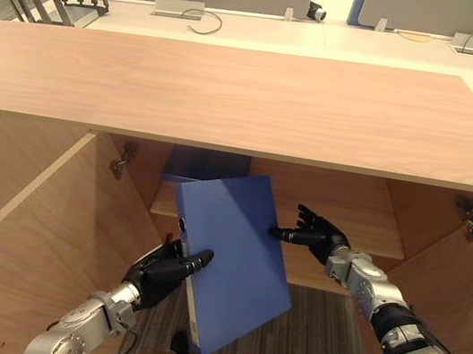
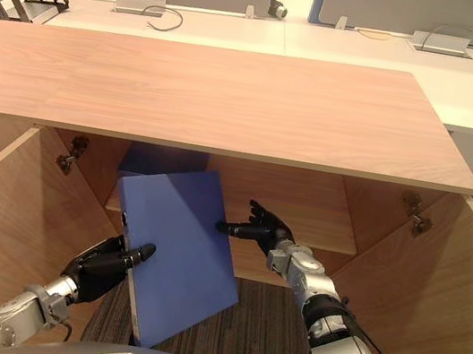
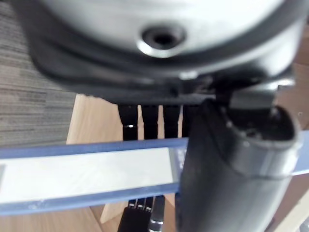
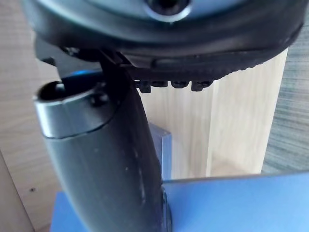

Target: Walk over to the cabinet, pick up the folder, carry it to the office cabinet, place the folder inside the office cabinet, then close the office cabinet door

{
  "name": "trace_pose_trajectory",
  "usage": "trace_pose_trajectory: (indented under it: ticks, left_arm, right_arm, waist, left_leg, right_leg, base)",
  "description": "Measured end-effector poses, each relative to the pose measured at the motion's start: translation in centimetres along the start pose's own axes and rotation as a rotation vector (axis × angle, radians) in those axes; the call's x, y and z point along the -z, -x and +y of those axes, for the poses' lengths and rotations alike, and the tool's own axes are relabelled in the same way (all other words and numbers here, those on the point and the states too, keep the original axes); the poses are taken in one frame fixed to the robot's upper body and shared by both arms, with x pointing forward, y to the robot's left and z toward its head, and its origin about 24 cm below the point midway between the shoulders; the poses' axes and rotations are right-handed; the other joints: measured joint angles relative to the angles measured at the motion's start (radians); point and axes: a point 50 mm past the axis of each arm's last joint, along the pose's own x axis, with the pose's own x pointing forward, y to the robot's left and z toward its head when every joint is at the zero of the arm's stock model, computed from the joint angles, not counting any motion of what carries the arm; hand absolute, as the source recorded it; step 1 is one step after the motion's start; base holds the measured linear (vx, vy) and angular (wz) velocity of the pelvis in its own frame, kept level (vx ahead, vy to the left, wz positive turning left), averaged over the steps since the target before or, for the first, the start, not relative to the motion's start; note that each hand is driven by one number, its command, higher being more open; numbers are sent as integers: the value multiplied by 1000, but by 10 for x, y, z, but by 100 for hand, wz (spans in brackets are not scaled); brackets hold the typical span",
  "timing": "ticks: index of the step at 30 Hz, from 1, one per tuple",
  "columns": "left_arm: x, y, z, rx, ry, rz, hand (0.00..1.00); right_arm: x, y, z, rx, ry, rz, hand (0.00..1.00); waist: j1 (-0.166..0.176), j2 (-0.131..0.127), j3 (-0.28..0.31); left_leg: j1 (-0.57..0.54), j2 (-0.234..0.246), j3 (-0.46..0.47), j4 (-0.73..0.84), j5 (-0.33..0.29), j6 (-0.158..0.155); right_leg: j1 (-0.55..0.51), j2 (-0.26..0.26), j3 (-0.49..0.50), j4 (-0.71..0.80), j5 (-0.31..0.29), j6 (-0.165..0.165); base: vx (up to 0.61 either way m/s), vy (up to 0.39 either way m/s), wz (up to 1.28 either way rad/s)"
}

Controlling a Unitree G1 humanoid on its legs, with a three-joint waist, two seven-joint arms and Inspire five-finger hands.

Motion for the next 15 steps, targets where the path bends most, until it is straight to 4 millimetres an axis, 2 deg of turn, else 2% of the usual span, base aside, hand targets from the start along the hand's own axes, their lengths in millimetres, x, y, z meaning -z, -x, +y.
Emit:
trace_pose_trajectory:
  ticks: [8,12,15]
  left_arm:
    - [1,-12,5,-2,-34,63,0]
    - [-5,-19,2,21,-58,60,0]
    - [-5,-21,-1,32,-61,62,0]
  right_arm:
    - [29,-9,41,-225,63,154,100]
    - [27,-8,37,-229,83,169,100]
    - [24,-7,34,-229,110,175,100]
  waist:
    - [2,1,-1]
    - [32,5,-4]
    - [39,2,-6]
  left_leg:
    - [-5,10,-4,0,9,-2]
    - [-40,27,-4,1,30,-1]
    - [-45,44,-5,1,43,-3]
  right_leg:
    - [-2,6,1,2,1,-2]
    - [-38,28,13,-3,21,-20]
    - [-38,47,18,-16,34,-30]
  base:
    - [0,0,0]
    - [-60,-21,-2]
    - [-99,-33,-4]
